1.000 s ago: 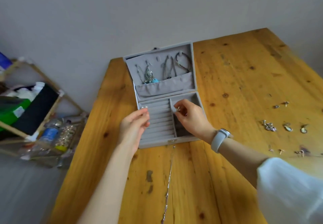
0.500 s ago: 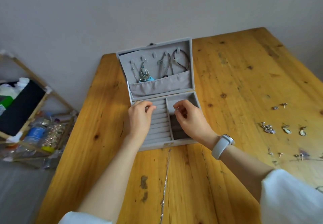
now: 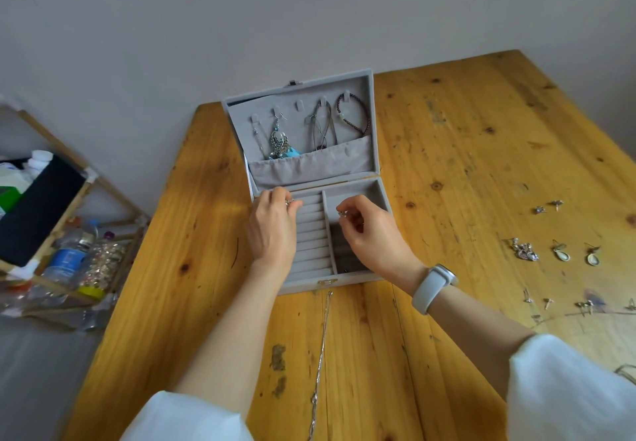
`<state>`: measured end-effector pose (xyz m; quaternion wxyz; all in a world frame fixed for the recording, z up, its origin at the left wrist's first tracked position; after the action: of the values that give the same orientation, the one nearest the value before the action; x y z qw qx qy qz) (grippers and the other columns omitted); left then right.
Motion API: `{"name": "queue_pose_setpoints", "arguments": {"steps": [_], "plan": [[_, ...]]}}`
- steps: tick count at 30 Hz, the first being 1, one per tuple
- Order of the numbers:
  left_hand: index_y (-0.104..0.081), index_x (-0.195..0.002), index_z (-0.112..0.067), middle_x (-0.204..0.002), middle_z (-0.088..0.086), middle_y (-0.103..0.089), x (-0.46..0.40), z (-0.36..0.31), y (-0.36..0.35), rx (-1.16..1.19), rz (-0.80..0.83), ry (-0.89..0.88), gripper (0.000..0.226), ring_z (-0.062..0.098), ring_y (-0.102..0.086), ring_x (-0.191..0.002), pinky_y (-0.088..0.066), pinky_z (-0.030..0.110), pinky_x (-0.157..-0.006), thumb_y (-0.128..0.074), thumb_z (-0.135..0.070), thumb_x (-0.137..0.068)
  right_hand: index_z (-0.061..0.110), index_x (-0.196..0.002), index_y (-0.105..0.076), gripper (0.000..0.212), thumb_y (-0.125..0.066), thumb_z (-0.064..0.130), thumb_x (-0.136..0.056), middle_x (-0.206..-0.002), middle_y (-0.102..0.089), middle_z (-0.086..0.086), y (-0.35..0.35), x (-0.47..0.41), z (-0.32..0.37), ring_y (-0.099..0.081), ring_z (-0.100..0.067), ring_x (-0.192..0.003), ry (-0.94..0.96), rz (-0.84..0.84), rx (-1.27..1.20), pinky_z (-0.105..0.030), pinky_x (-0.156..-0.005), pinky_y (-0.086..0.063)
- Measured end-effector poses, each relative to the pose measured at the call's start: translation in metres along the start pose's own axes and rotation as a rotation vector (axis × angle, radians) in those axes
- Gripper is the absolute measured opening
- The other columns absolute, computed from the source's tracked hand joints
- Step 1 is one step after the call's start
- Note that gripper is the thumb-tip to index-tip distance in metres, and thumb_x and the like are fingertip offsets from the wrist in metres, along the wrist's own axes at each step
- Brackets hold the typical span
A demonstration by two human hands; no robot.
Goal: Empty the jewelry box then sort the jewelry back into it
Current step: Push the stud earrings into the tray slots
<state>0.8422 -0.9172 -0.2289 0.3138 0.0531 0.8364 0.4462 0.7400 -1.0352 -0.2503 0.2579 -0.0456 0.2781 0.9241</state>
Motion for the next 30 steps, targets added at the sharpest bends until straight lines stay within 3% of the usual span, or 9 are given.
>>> {"name": "queue_pose_setpoints", "arguments": {"steps": [4, 10, 20, 27, 30], "plan": [[-0.062, -0.085, 0.000, -0.082, 0.019, -0.063, 0.001, 0.001, -0.001, -0.020, 0.024, -0.009, 0.019, 0.036, -0.060, -0.074, -0.043, 0.036, -0.052, -0.072, -0.014, -0.077, 0.008, -0.111, -0.055, 0.020, -0.050, 0.009, -0.091, -0.088, -0.056, 0.002, 0.000, 0.001, 0.000, -0.054, -0.010, -0.076, 0.004, 0.000, 0.004, -0.010, -0.063, -0.043], [-0.064, -0.106, 0.002, -0.100, 0.020, -0.065, 0.010, -0.002, 0.005, -0.024, 0.033, -0.010, 0.021, 0.035, -0.059, -0.093, -0.046, 0.039, -0.067, -0.059, -0.003, -0.086, 0.007, -0.110, -0.055, 0.020, -0.049, 0.008, -0.091, -0.087, -0.056, 0.002, -0.001, 0.001, -0.001, -0.051, -0.003, -0.069, 0.008, 0.001, 0.009, -0.004, -0.063, -0.042], [-0.066, -0.093, -0.002, -0.088, 0.016, -0.068, 0.009, 0.003, 0.006, -0.023, 0.012, 0.026, 0.011, 0.034, -0.061, -0.082, -0.038, 0.031, -0.055, -0.061, -0.001, -0.083, 0.008, -0.110, -0.054, 0.020, -0.050, 0.009, -0.091, -0.090, -0.054, 0.004, -0.002, 0.001, -0.001, -0.050, 0.001, -0.071, 0.021, 0.005, 0.034, -0.002, -0.064, -0.040], [-0.058, -0.121, -0.014, -0.107, 0.009, -0.045, 0.020, 0.006, -0.001, -0.179, 0.184, 0.036, 0.032, 0.027, -0.048, -0.100, -0.035, 0.034, -0.062, -0.054, -0.017, -0.090, 0.008, -0.111, -0.056, 0.021, -0.051, 0.009, -0.091, -0.091, -0.056, 0.004, -0.003, 0.000, 0.000, -0.053, -0.009, -0.079, 0.016, 0.014, 0.038, -0.007, -0.065, -0.041], [-0.060, -0.118, -0.012, -0.104, 0.011, -0.049, 0.022, 0.001, 0.012, -0.154, 0.112, -0.034, 0.036, 0.029, -0.053, -0.092, -0.036, 0.031, -0.057, -0.062, -0.010, -0.082, 0.008, -0.109, -0.057, 0.020, -0.052, 0.008, -0.090, -0.085, -0.058, 0.003, -0.003, -0.007, 0.003, -0.055, -0.013, -0.074, 0.005, 0.006, 0.040, -0.015, -0.065, -0.044]]}}
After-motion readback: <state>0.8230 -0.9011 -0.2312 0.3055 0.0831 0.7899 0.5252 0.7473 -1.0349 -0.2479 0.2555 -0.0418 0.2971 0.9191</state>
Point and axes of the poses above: each hand's wrist, its own x-axis away from the middle knuckle, its own y-axis out of the back of the hand, z = x × y, the point moved 10 cm from there along -x, towards the middle knuckle
